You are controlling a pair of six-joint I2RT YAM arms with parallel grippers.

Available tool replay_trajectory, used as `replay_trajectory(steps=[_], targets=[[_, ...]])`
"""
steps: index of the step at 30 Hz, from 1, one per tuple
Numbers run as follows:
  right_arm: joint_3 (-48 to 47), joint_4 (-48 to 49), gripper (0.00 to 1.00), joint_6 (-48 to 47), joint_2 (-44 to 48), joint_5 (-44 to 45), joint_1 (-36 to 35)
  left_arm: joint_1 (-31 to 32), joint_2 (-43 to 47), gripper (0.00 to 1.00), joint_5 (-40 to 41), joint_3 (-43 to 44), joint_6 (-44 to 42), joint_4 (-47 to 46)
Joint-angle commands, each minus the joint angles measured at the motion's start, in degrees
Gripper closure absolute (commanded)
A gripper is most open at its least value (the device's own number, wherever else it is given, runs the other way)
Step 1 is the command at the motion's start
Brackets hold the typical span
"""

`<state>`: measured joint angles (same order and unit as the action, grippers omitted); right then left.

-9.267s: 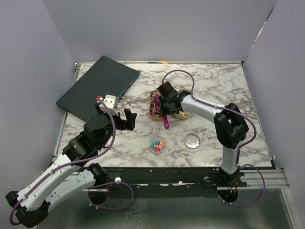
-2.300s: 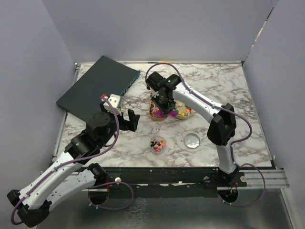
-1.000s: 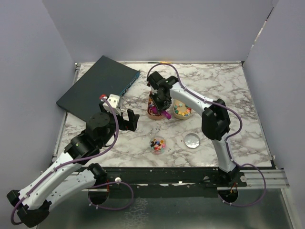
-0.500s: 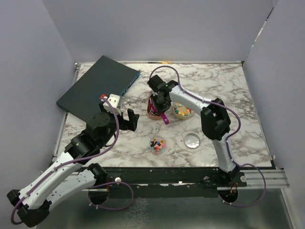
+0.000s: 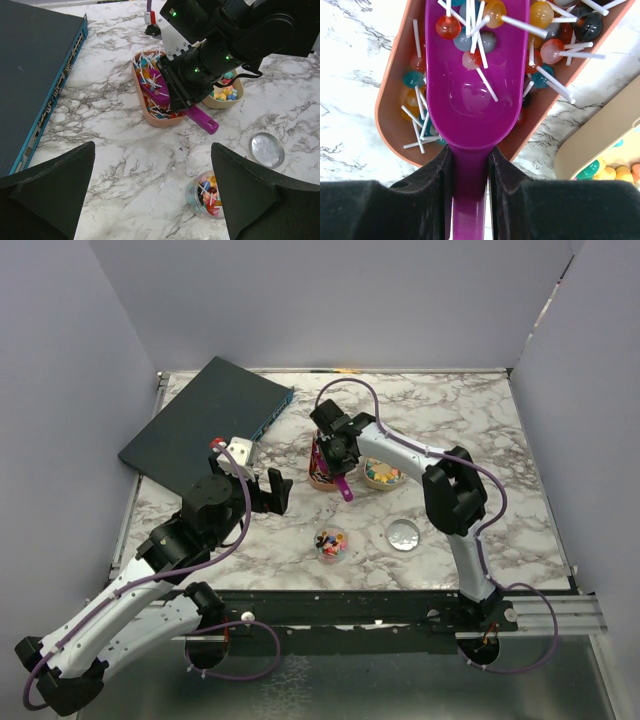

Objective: Pack the candies
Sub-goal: Scoop the fake candies from the storage box.

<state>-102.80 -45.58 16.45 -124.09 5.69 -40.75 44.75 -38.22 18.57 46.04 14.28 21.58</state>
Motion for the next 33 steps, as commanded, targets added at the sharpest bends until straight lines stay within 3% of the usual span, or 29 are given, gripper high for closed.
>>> replay_trajectory(steps=[1,33], targets=[[3.62,3.58,1.0,-0.43,-0.92,1.99,0.32,0.11,-0.1,0.01,1.28,-0.57,-0.37,0.46],[17.66,16.3,1.0,-3.33,12.72,2.31,0.15,-1.24,-1.37,0.01,1.03,-0.61,-0.37,0.47]])
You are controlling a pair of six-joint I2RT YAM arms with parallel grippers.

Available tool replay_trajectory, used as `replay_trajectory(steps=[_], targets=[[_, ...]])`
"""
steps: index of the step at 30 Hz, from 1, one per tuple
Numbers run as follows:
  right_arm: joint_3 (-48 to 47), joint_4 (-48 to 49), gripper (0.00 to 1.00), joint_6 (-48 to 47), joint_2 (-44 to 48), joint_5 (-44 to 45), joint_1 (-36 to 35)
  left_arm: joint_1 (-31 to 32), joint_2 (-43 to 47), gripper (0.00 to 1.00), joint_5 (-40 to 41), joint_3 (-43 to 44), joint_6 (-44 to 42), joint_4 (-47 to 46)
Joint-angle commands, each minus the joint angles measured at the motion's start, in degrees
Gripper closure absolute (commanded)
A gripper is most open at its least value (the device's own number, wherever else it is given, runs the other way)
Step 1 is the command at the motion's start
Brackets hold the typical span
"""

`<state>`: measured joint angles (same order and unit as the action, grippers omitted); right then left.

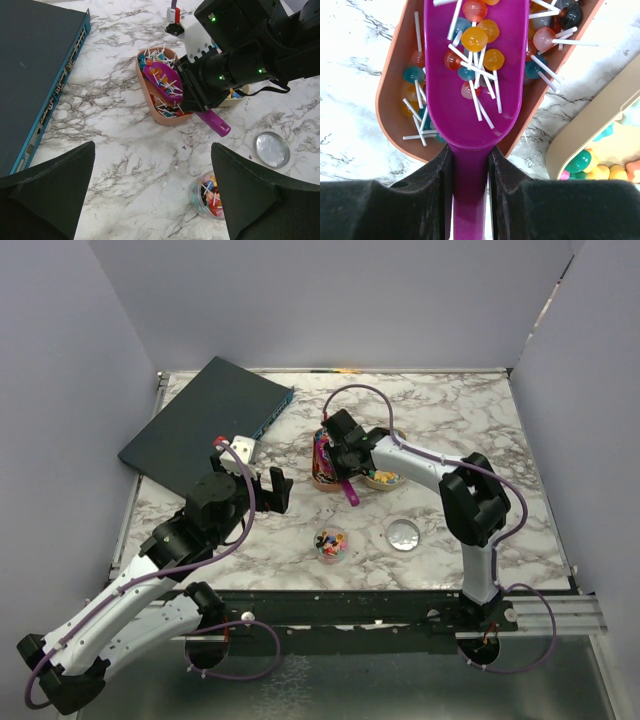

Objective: Pack the candies
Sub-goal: Scoop the fake candies from the storage box.

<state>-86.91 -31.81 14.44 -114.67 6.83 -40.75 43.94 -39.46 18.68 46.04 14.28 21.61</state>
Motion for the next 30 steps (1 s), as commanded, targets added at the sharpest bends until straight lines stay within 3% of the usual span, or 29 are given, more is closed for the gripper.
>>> replay_trajectory(steps=[1,19,30], targets=[[2.3,3.07,1.0,-1.41,3.85,1.1,0.07,-0.49,-0.22,0.01,0.92,-0.62,-0.37,0.41],[10.61,6.82,0.99,-5.31,13.66,0.62,-0.98,-1.49,-2.13,0.01,0.07,-0.61,-0.22,0.34],[19.42,5.85,0.99,-16.96,25.95,-5.16,-1.87,-1.49,-4.07,0.01,-2.38,-0.61,0.73,-0.36]])
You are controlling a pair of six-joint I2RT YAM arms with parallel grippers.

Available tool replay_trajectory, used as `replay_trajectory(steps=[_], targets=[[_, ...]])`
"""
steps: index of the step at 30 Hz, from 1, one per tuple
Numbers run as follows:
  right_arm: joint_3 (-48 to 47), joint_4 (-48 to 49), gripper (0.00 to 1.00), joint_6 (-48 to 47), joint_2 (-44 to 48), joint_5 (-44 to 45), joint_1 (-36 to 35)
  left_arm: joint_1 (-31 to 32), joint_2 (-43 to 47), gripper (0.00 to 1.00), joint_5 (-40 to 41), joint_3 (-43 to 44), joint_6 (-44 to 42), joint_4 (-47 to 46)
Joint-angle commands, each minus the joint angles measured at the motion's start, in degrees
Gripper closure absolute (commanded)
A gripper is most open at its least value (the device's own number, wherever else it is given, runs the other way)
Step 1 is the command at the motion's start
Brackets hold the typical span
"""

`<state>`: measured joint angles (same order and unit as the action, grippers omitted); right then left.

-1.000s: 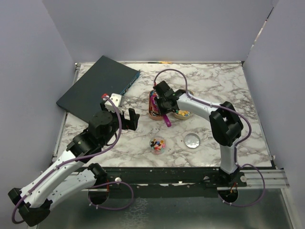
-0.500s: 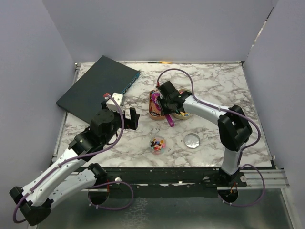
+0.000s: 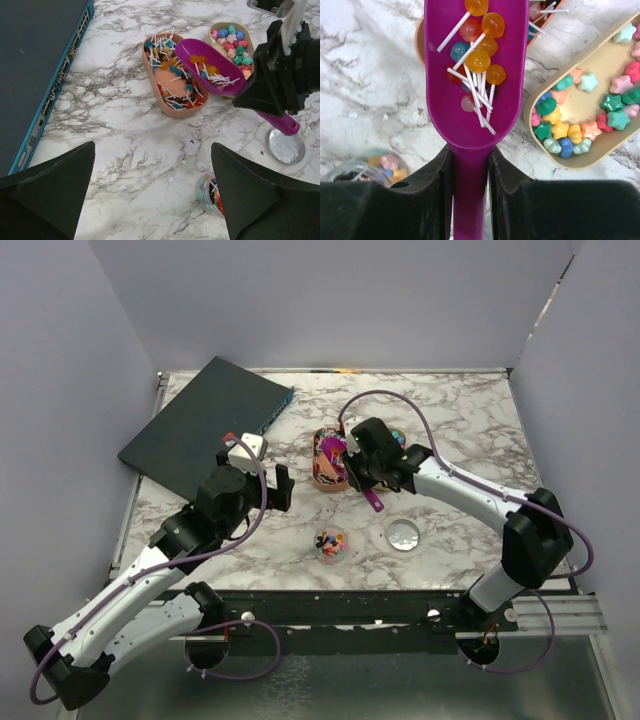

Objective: Pack the candies
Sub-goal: Scoop the fake candies from the storage box.

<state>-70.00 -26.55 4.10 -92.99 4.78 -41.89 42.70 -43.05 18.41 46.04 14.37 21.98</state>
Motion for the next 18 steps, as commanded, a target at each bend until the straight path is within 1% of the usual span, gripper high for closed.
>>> replay_trajectory(steps=[1,6,10,14,18], targets=[[3.34,0.39,1.0,-7.92,5.49,-4.11,-0.8,-0.32,-0.73,0.01,-2.48,-0.65,0.72,-0.78],[7.69,-0.08,1.0,-15.25,13.05,-13.88,-1.33,-0.28,-1.83,0.01,-3.77,-0.17,1.55,-1.31],[8.91,-4.23,0.99,-21.24,16.82,-19.59,-1.82,-0.33,-2.31,0.01,-6.28,0.85,3.42,-1.83],[11.26,-6.17,0.99,-27.84,20.95,-21.72,-3.19,-0.32,-2.49,0.01,-7.89,1.99,4.69,-2.02],[12.88,-5.78,1.0,-31.47,24.61,-21.85,-3.9,-0.3,-3.06,0.01,-10.23,2.83,5.63,-2.22]])
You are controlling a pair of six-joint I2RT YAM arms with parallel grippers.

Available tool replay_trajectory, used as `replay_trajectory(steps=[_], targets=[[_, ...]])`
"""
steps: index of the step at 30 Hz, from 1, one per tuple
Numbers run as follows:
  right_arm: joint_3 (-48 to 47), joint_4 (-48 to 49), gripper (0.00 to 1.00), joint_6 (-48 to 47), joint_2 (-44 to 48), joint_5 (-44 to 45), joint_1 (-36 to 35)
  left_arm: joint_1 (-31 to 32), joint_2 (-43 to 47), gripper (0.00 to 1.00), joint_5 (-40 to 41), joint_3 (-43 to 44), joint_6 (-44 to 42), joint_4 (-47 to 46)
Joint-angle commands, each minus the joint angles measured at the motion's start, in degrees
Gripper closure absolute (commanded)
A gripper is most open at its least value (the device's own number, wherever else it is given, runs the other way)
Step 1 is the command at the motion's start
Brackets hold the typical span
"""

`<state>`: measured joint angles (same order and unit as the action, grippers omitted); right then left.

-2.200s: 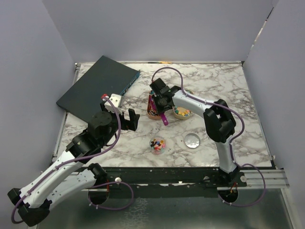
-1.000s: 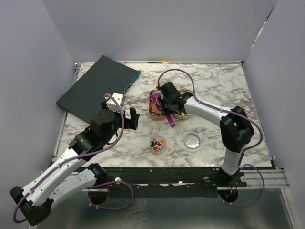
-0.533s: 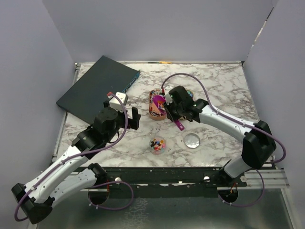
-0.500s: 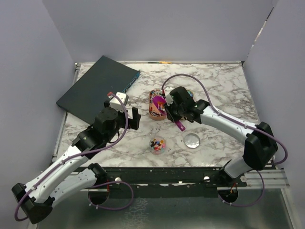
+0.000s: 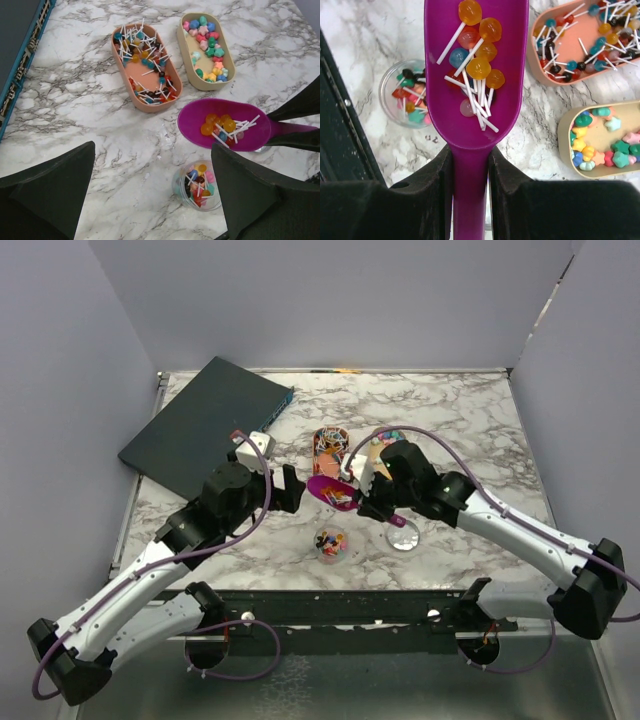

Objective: Pack the candies
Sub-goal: Scoop the fake candies from the storage box, then place the fake candies in the packing bottle.

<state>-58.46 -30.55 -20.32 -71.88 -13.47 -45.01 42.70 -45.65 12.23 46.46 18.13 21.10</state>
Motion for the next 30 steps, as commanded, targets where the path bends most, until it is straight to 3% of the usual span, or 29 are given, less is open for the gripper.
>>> replay_trajectory(steps=[1,14,30], targets=[[1.77,-1.73,1.0,-7.77,4.2,-4.46,-0.85,-0.26,-0.68,0.01,-4.58,2.51,1.93,-1.33],[2.09,-2.37,0.99,-10.4,8.69,-6.45,-1.22,-0.32,-2.38,0.01,-7.75,1.82,1.56,-0.46],[6.95,6.03,1.0,-9.82,19.37,-13.23,-1.24,-0.31,-3.55,0.01,-8.19,0.19,2.96,-0.33]])
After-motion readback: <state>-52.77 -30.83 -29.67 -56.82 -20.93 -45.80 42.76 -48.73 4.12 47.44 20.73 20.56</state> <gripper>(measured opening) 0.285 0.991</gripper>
